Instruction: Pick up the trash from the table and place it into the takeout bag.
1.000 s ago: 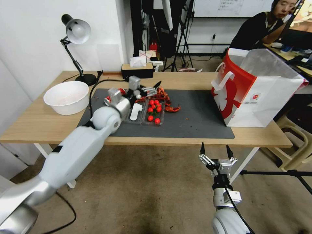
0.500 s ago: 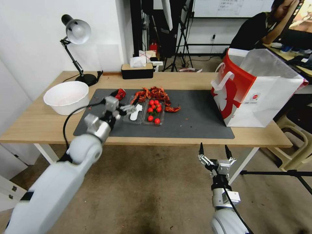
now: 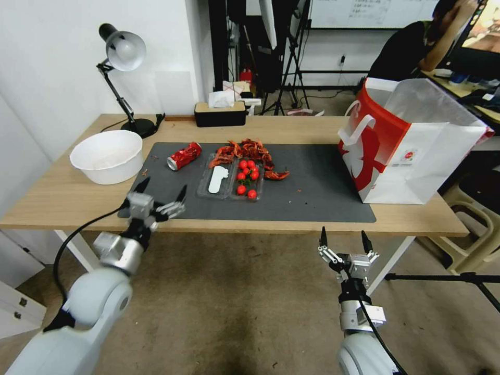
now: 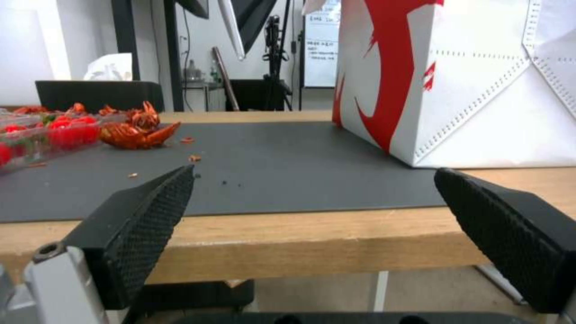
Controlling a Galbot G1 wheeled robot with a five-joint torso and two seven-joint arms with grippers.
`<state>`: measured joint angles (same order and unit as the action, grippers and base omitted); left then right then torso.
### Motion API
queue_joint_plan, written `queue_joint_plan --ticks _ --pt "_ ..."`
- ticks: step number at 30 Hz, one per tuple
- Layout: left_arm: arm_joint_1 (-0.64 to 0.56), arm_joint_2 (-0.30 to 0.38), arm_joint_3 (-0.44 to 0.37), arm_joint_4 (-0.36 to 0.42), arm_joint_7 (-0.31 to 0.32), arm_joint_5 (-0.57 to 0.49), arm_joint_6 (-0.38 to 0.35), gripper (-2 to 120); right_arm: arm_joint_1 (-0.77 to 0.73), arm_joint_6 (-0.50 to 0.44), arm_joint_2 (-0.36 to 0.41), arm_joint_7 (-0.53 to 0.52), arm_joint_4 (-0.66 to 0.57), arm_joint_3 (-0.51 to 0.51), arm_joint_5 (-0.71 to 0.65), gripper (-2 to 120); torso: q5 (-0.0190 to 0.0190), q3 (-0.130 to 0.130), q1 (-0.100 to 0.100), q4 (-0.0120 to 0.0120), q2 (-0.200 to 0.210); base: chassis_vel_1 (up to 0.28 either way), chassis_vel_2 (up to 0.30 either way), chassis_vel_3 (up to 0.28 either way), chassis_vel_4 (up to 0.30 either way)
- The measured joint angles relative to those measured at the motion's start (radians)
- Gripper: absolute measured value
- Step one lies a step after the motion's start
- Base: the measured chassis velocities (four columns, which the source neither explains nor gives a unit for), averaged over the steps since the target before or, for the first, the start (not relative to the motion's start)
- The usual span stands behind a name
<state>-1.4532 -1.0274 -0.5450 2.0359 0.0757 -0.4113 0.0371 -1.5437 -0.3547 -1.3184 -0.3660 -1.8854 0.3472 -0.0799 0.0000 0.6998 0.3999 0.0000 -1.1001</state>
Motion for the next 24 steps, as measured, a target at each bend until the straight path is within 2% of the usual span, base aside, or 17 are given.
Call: queue_joint_plan --ticks 5,9,15,24 --pt "-0.095 -0.035 -0.055 0.002 0.014 0.022 0.039 100 0.002 0.0 0.005 -0.006 -0.001 0.002 -0.002 100 0.0 0.0 0.0 0.0 0.0 0.0 0.0 0.0 0.0" --pt "-0.127 -0.058 -0.07 -0.001 0.016 0.029 0.058 100 0.003 0.0 0.006 -0.008 -0.001 0.002 -0.002 100 0.0 0.0 0.0 0.0 0.0 0.0 0.0 0.0 0.0" --pt "-0.154 -0.099 -0.069 -0.026 0.016 0.047 0.092 100 0.01 0.0 0.005 -0.011 0.002 0.002 -0.004 100 0.0 0.0 0.0 0.0 0.0 0.0 0.0 0.0 0.0" --pt "-0.162 -0.115 -0.047 -0.06 0.012 0.059 0.124 100 0.014 0.002 0.005 -0.012 0.009 0.002 -0.015 100 0.0 0.0 0.0 -0.0001 0.0 0.0 0.0 0.0 0.0"
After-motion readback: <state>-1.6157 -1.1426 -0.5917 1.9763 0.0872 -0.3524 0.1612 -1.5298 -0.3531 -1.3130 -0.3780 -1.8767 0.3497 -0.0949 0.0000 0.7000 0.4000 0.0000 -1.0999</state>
